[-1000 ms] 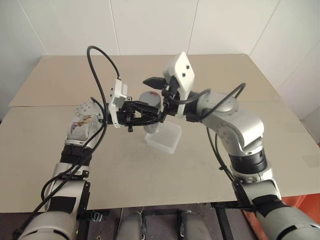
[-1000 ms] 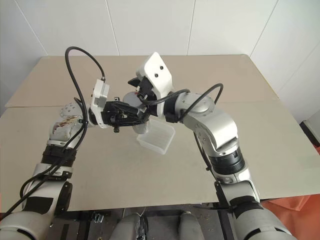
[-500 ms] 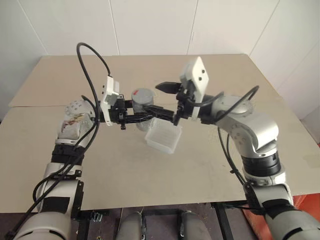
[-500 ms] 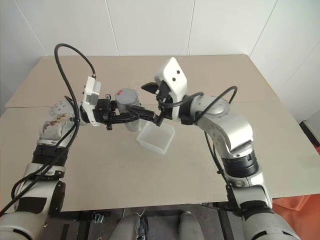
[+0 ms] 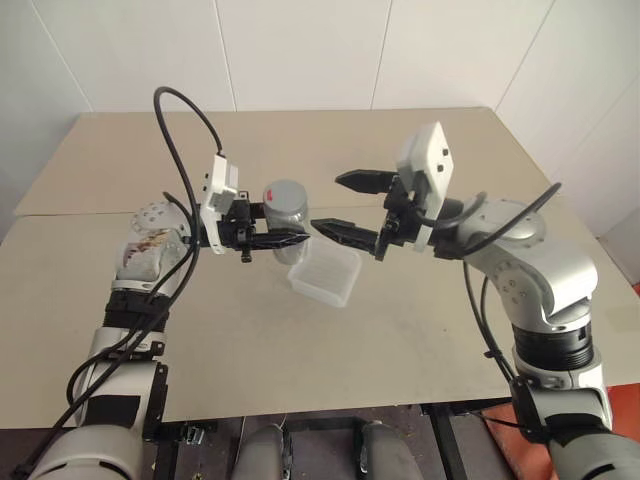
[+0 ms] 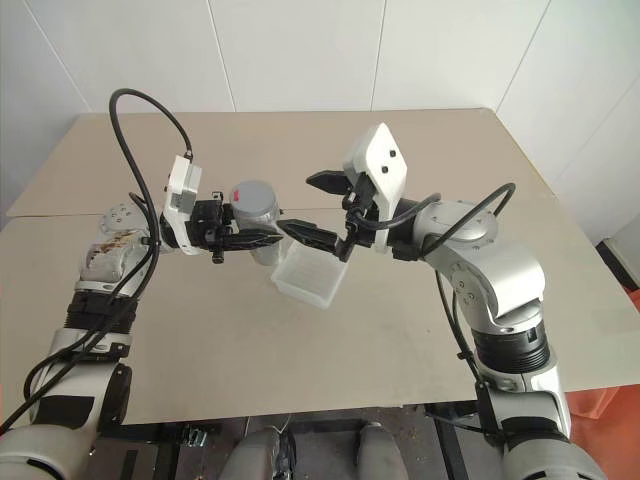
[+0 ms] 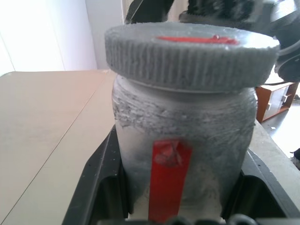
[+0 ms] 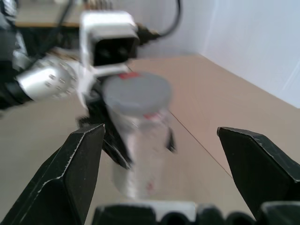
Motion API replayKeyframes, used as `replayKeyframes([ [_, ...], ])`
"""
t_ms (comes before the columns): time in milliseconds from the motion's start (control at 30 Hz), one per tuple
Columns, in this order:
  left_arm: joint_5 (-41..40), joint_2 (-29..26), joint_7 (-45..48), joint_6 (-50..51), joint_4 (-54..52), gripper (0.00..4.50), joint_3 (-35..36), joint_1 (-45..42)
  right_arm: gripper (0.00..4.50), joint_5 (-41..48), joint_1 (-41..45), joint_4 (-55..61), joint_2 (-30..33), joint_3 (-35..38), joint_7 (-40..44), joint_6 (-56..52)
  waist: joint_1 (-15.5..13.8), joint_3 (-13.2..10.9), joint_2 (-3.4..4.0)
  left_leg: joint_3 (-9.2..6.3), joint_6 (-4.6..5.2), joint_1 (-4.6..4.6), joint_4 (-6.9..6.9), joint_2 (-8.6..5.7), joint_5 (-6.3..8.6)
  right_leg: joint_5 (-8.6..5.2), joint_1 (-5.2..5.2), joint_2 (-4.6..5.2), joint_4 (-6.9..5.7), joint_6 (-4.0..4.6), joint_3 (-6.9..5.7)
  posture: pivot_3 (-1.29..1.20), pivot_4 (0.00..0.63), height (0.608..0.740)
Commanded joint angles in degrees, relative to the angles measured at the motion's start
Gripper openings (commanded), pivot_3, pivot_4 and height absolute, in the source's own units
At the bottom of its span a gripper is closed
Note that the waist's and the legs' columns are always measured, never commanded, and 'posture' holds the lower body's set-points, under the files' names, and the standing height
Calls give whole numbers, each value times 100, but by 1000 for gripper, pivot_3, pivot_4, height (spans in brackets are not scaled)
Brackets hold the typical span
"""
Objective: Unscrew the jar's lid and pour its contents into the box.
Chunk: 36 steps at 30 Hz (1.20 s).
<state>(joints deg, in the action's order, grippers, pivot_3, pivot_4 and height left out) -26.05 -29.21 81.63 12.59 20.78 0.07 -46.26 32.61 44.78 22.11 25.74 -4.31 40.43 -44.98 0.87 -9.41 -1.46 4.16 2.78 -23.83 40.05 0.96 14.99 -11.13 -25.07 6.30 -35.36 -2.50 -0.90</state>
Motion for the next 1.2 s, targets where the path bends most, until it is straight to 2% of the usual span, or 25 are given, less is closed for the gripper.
replayKeyframes([
  [33, -25, 20, 26, -84, -147, 1924, 11, -108, 4469, -74, 324, 29, -188, -124, -211, 14, -2, 0, 0, -1, 0, 0, 0, 1, 0, 0, 0, 0, -1, 0, -1, 0, 150, 740],
  [567, 11, -14, 58, -127, -255, 1924, 2, -26, 4469, -173, 731, -512, -612, -470, -367, -202, -8, 0, 0, 0, 0, 0, 0, -1, 0, 0, 0, 0, 0, 0, -1, 0, 150, 740],
  [667, 17, -18, 49, -134, -253, 1924, 6, -21, 3891, -151, 746, -593, -616, -486, -288, -236, -10, 0, 0, 0, 0, 0, 0, 0, 0, 0, 0, 0, 1, 0, -1, 0, 150, 740],
  [767, 18, -14, 27, -136, -279, 1924, 6, -7, 2911, -125, 762, -655, -658, -437, -275, -252, -7, 0, 0, 0, 0, 0, 0, 0, 0, 0, 0, 0, 0, 0, -1, 0, 150, 740],
  [800, 20, -13, 21, -138, -283, 1924, 5, -4, 2777, -85, 783, -675, -696, -380, -303, -282, -6, 0, 0, 0, -1, 0, 0, 0, 0, 0, 0, 0, 0, 0, -1, 0, 150, 740],
  [1100, 75, -38, 30, -192, -284, 1924, -39, 118, 2776, 1017, 1180, -888, -903, 837, -612, -945, -14, 0, 0, -1, -1, 0, -1, 0, 0, 0, 0, 0, 0, 0, -1, 0, 150, 740],
  [1200, 110, -24, 10, -217, -255, 1924, -34, 131, 2776, 895, 1132, -789, -729, 903, -680, -800, -19, 0, 0, -1, 0, 0, -1, 1, 0, 0, 1, 0, 1, 0, -3, 0, 150, 740],
])
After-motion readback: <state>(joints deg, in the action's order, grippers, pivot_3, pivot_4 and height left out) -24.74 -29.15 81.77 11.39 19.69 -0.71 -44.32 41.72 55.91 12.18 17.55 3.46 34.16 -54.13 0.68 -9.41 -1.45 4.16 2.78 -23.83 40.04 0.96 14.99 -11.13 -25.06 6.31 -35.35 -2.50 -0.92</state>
